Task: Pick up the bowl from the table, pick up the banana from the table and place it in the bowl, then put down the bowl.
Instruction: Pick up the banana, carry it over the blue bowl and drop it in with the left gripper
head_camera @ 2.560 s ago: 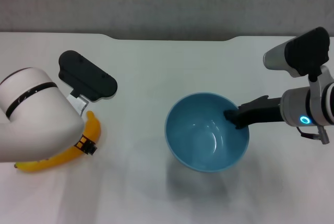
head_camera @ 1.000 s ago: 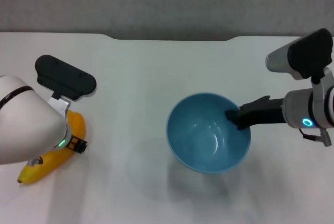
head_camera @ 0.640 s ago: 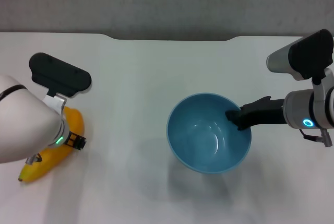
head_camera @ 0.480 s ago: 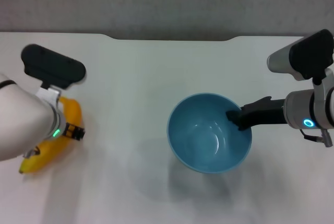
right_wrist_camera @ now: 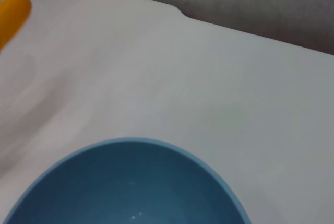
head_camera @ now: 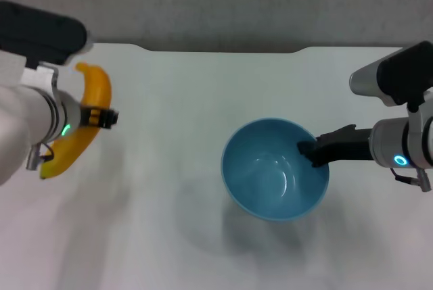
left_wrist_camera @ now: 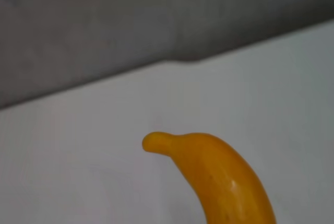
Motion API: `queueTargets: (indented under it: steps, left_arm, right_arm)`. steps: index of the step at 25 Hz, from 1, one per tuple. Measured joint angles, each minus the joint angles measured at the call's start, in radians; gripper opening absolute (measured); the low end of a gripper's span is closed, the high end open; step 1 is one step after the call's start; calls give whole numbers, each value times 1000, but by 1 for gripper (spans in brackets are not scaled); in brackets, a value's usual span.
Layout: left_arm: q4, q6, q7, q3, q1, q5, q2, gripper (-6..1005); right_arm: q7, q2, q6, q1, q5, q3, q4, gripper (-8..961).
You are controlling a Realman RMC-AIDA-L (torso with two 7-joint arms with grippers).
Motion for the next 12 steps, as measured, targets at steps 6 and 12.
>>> queueTargets:
  steps: [6,12]
  left_arm:
    - [-150,-27,-1,16,46,-78,-1,564]
    - [-290,-56,-1,38,106,-189,-1,564]
  right_arm:
    - [7,4,-64,20,21,-56,-57,50]
    - [8,4,-138,50,63,-118,-117,51]
